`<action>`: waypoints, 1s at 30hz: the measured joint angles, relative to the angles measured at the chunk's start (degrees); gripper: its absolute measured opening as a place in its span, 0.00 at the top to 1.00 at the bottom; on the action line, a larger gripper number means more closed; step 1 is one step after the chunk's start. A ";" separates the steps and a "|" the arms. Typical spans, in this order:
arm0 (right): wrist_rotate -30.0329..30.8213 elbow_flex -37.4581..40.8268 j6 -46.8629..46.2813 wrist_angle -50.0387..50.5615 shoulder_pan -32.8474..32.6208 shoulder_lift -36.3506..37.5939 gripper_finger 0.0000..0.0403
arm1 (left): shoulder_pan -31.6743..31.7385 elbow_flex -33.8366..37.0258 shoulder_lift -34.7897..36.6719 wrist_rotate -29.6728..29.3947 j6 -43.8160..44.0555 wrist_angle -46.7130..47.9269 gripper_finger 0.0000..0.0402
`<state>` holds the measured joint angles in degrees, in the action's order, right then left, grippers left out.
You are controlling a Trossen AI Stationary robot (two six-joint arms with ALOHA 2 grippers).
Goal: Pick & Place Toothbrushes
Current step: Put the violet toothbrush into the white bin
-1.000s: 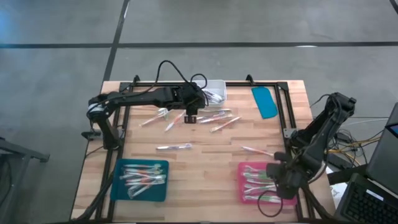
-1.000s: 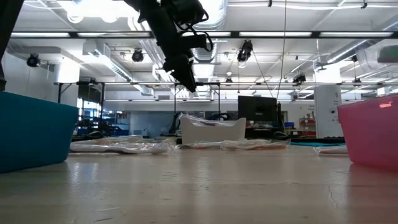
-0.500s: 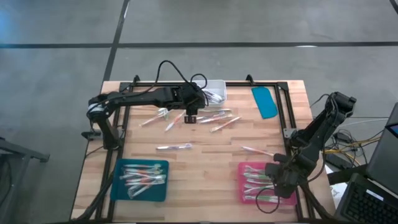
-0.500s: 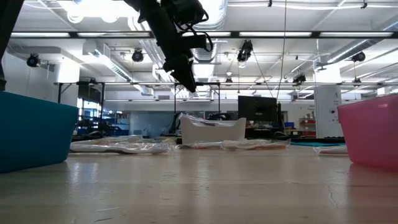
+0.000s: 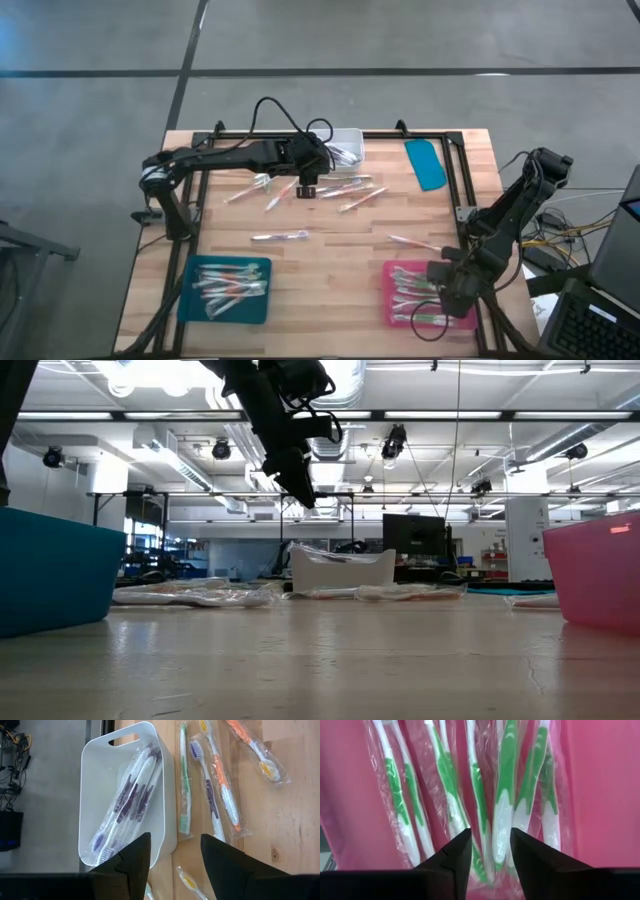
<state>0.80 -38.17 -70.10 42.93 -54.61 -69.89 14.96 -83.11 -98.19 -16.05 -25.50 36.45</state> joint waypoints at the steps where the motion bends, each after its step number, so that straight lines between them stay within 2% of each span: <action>1: -0.75 -0.08 0.15 0.18 0.00 0.04 0.66 | 0.00 0.00 0.00 0.00 -0.02 0.00 0.56; 12: -2.23 -4.98 1.73 4.77 0.13 0.15 0.59 | 0.00 0.00 0.00 -0.02 0.13 0.00 0.55; 20: -0.14 -8.86 4.55 10.99 3.26 0.15 0.66 | -0.37 0.00 -0.01 0.10 3.35 1.08 0.57; 26: 5.69 -11.07 15.02 12.18 8.72 0.15 0.71 | -0.55 0.00 -0.02 1.30 7.66 4.95 0.57; 30: 7.29 -11.74 22.42 12.19 13.05 0.15 0.73 | -1.39 0.00 -0.02 2.70 11.27 8.17 0.58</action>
<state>8.09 -49.92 -47.67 55.11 -41.56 -69.73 13.57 -83.11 -98.21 -13.36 -14.23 44.62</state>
